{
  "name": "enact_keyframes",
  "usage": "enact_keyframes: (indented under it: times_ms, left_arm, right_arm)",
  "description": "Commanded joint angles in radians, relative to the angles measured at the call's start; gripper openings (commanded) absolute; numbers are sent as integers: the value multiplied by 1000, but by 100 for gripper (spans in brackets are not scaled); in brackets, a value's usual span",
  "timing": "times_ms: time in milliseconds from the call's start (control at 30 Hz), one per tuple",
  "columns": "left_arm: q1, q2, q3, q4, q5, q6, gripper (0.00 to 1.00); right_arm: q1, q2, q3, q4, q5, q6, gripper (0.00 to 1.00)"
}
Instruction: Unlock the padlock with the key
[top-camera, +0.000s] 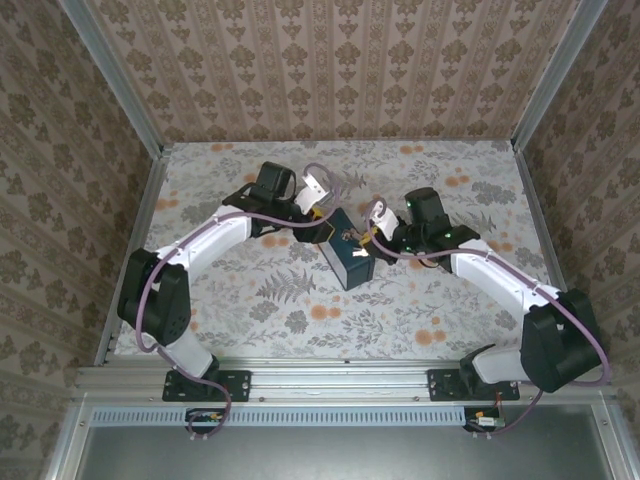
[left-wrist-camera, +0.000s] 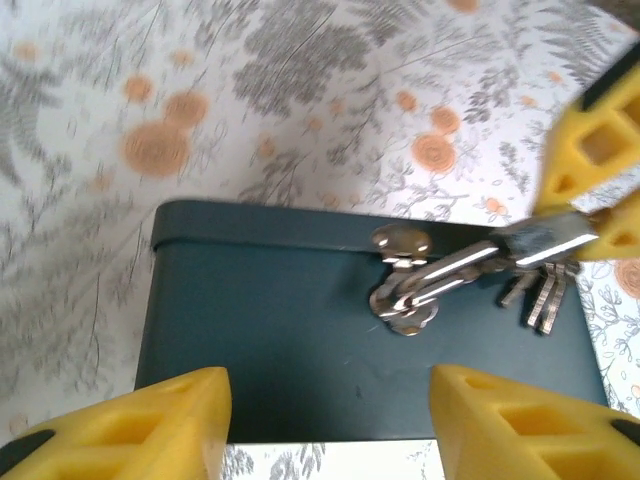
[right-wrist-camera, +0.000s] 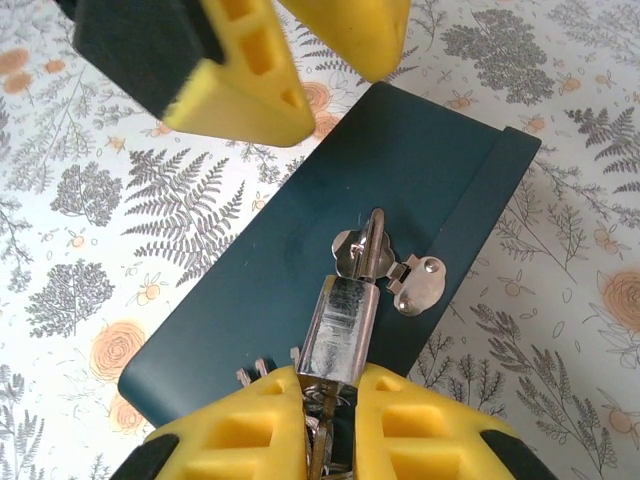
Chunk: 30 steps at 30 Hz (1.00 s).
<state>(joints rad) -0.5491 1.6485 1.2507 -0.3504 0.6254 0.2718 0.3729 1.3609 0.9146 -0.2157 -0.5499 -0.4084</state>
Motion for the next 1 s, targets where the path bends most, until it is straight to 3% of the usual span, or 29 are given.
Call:
enact_keyframes:
  times_ms: [0,333,467,600,700,967]
  left_arm:
    - [-3,13,34,28,114,169,51]
    - [-46,162,169,6,67,159,39]
    - [-23,180,210,0,-15,45,44]
    - [65,156,207,49,-96,-195,48]
    - [137,123,146,88,-137,-299,48]
    - [127,151,88,86,-195,-267,51]
  right_arm:
    - [-21,24,62,-45,-90,13,16]
    - [-38,-12,54,-72,-66,-41,16]
    - [-29,-25,44,-35,-49,-29,14]
    - [28,-48,16,26,2,-39,15]
    - [58,-37,22,24,37,-63,14]
    - [56,-5,67,-82,15,-202,14]
